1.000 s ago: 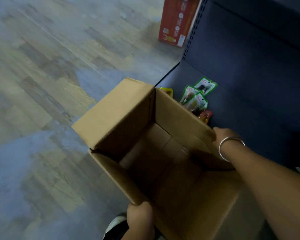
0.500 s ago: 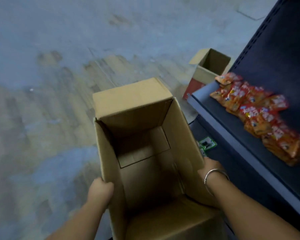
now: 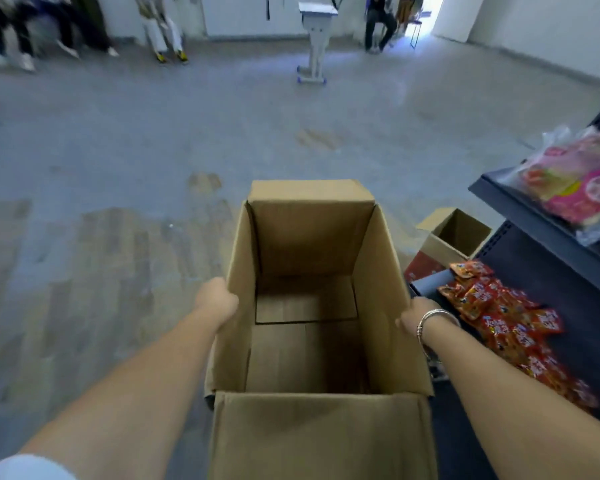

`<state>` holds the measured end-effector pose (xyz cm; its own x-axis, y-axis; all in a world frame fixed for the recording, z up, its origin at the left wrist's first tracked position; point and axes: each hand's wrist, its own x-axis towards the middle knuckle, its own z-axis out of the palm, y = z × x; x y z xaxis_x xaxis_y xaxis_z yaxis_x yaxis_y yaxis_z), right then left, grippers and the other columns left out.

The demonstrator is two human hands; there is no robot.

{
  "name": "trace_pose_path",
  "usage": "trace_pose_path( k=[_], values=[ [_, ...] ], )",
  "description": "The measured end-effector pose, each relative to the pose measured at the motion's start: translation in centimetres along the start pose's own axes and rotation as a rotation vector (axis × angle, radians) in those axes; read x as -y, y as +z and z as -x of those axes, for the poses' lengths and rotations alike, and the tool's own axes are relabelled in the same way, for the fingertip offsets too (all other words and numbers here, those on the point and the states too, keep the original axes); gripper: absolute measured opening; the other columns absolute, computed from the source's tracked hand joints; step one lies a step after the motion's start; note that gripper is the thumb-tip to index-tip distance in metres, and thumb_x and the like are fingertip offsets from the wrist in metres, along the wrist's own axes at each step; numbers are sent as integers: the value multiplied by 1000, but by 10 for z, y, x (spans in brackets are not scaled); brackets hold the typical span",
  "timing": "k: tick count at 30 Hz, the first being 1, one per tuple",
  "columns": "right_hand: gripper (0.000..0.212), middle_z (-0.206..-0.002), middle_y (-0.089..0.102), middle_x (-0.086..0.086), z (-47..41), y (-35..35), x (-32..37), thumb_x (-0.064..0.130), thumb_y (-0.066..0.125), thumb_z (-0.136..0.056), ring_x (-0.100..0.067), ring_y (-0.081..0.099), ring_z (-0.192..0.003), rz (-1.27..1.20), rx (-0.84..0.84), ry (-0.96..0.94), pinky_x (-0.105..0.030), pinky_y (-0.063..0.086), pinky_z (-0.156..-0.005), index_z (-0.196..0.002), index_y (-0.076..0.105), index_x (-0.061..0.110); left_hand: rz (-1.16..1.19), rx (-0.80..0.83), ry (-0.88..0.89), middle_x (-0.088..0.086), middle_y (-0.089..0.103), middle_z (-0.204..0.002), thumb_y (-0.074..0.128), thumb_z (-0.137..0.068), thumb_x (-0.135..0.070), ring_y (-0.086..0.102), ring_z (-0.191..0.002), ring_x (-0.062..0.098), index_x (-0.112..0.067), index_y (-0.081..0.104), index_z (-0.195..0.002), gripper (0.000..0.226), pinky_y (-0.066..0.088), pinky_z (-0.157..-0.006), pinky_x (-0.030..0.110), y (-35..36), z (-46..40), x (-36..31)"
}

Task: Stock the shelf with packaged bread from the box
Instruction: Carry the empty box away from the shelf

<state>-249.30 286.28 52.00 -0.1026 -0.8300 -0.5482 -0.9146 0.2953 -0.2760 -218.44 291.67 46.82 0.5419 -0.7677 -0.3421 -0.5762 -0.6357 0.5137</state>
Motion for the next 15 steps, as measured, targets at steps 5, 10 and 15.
trace_pose_path(
  k=[5,10,15],
  values=[
    [41,-130,51,-21,-1,-11,57,10,53,-90,-33,48,-124,-9,-4,-80,-34,41,-94,-129,48,-4,-67,-40,14,23,59,-117,52,-87,-8,56,-110,37,3,57,-114,30,46,-87,35,-53,-19,11],
    [31,-102,51,-12,-19,-6,128,12,49,-90,-28,50,-89,53,-9,-134,-29,41,-73,-119,53,0,-58,-67,-3,19,60,-113,51,-88,-10,57,-105,35,0,56,-110,24,42,-75,30,-106,-65,32],
    [21,-83,49,-8,-49,4,210,9,49,-88,-29,51,-85,58,16,-189,-28,41,-71,-107,55,3,-31,-83,-66,19,58,-116,51,-89,-13,56,-107,34,-1,54,-112,26,44,-79,30,-148,-116,59]
  ],
)
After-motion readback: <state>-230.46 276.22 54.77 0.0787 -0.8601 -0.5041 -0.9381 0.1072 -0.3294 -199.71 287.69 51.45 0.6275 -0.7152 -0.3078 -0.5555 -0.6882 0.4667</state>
